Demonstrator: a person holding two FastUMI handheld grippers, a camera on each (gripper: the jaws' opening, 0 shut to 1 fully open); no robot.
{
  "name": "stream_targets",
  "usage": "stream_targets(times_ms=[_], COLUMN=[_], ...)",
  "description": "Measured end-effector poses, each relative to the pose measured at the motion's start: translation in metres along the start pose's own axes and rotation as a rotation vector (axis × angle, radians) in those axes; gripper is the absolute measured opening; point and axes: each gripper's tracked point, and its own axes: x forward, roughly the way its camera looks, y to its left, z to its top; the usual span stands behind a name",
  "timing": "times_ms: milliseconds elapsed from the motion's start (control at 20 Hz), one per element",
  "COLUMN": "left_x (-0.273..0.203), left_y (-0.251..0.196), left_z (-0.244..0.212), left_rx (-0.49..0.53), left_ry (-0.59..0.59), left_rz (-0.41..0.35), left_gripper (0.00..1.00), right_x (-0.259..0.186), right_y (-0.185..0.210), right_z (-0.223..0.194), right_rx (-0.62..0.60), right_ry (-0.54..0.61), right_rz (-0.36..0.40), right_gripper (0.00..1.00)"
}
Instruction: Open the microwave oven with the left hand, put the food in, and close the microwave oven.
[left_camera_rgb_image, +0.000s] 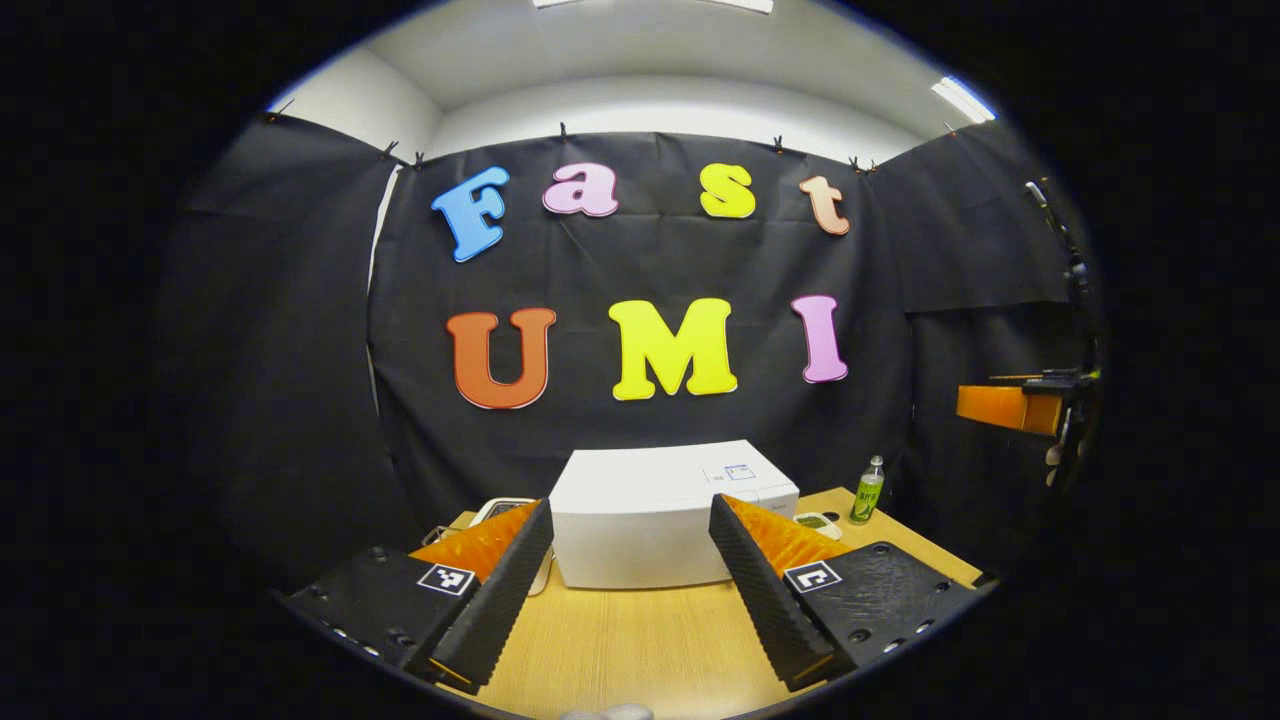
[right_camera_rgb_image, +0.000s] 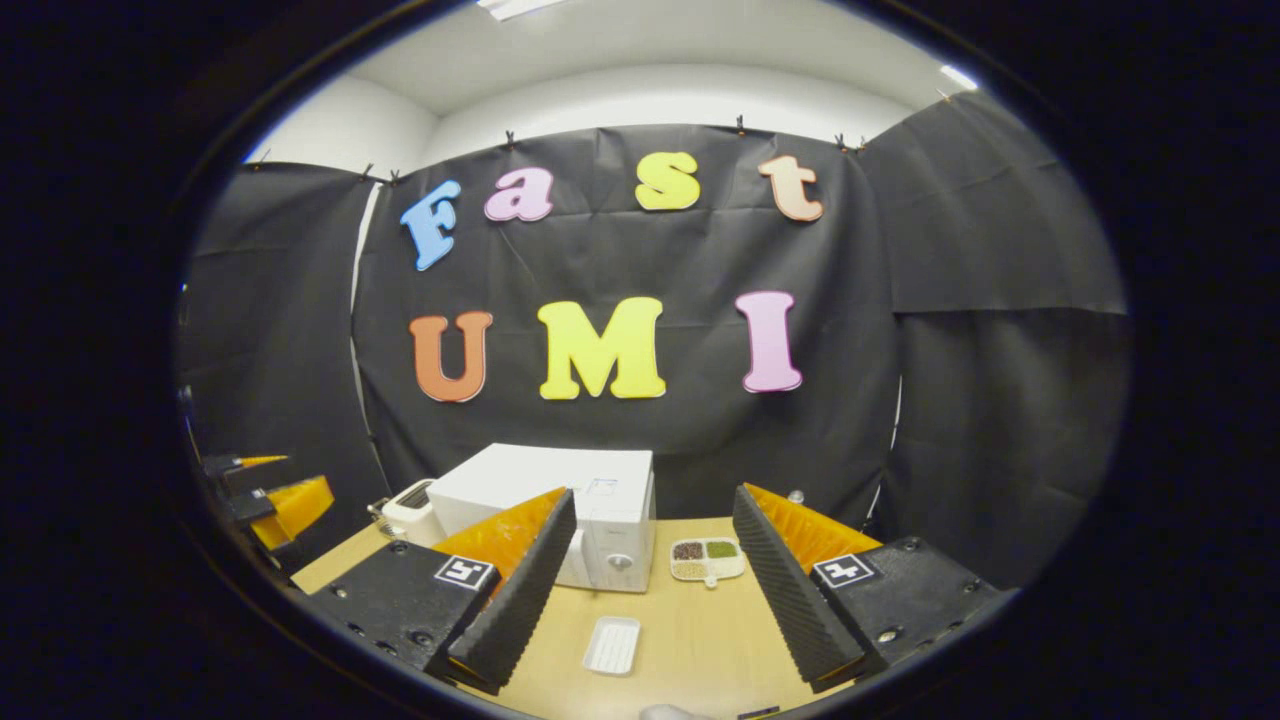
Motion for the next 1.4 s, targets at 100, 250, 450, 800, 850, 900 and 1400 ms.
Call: stream_targets(times_ms=[100, 250, 450, 800, 850, 900, 1400], left_x=[-0.005, -0.008, -0.007, -0.005, -0.005, -0.005, -0.005], left_y=[0.006, 0.016, 0.022, 0.028, 0.029, 0.030, 0.025], left_z=[0.009, 0.020, 0.024, 0.030, 0.030, 0.030, 0.038], left_rx=[-0.007, -0.037, -0.030, -0.041, -0.042, -0.043, -0.043], left_ry=[-0.016, -0.045, -0.059, -0.074, -0.071, -0.071, -0.092], left_rz=[0.011, 0.037, 0.050, 0.056, 0.052, 0.053, 0.044], left_gripper=[0.96, 0.96, 0.96, 0.96, 0.96, 0.96, 0.96], right_x=[-0.003, -0.005, -0.006, -0.002, -0.001, -0.001, -0.005], right_y=[0.002, 0.004, 0.006, 0.011, 0.011, 0.011, 0.011], right_z=[-0.003, -0.001, 0.007, 0.012, 0.014, 0.016, 0.021], right_rx=[-0.005, -0.003, -0.004, -0.017, -0.017, -0.018, -0.031], right_ry=[-0.001, -0.006, -0.027, -0.026, -0.027, -0.029, -0.041], right_rz=[-0.003, -0.005, -0.006, 0.002, 0.002, 0.000, 0.004], right_gripper=[1.00, 0.92, 0.92, 0.92, 0.92, 0.92, 0.92])
